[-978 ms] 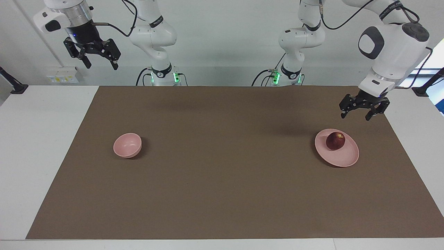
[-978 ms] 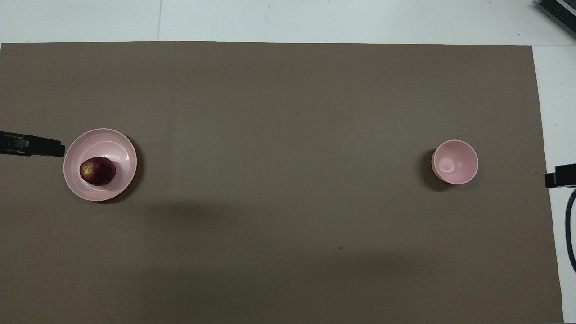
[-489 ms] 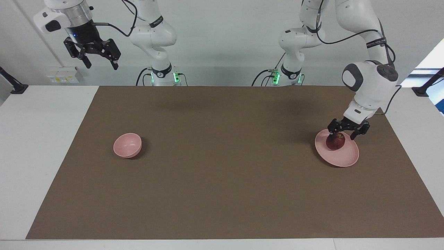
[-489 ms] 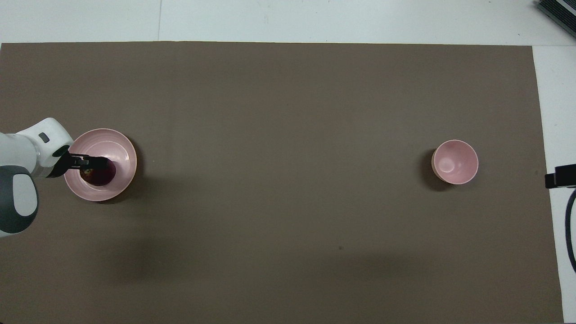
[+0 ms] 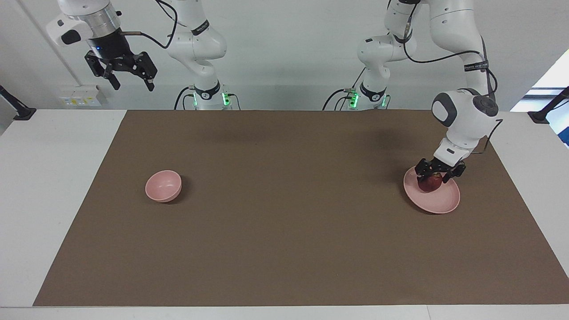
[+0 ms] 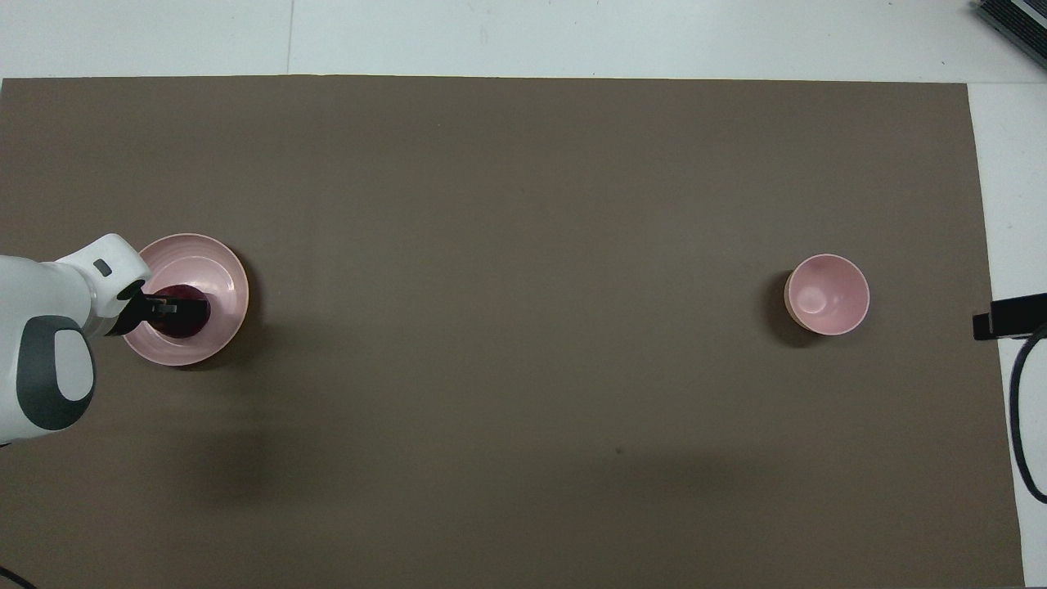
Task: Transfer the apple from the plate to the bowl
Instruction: 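Reach the left gripper down to the apple on the pink plate and grasp it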
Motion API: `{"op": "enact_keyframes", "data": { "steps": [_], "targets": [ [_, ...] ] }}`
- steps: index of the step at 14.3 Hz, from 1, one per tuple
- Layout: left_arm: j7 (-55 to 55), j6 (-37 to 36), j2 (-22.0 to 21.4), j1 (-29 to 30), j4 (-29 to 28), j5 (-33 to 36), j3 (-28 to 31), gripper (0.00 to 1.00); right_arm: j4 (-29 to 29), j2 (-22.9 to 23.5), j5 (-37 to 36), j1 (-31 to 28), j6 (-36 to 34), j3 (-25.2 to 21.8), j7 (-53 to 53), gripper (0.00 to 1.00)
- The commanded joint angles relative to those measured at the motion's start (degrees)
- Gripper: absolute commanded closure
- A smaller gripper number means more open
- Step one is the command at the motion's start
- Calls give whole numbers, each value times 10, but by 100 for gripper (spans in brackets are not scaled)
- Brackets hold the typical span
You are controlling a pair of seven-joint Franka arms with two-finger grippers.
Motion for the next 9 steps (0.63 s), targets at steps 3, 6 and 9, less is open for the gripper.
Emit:
{"op": "enact_keyframes", "data": {
  "steps": [3,6,9],
  "targets": [
    [11,7,0,7,6,-11,-4,88,-25,16,28,5,46,1,43,0],
    [11,7,-4,4,21,-10,-5,100,-25,40,77,7,74,1,108,0],
    [8,-17,-31,-4,41,-10,-18,100,-25,60,115,15,80,1,169,0]
  ]
}}
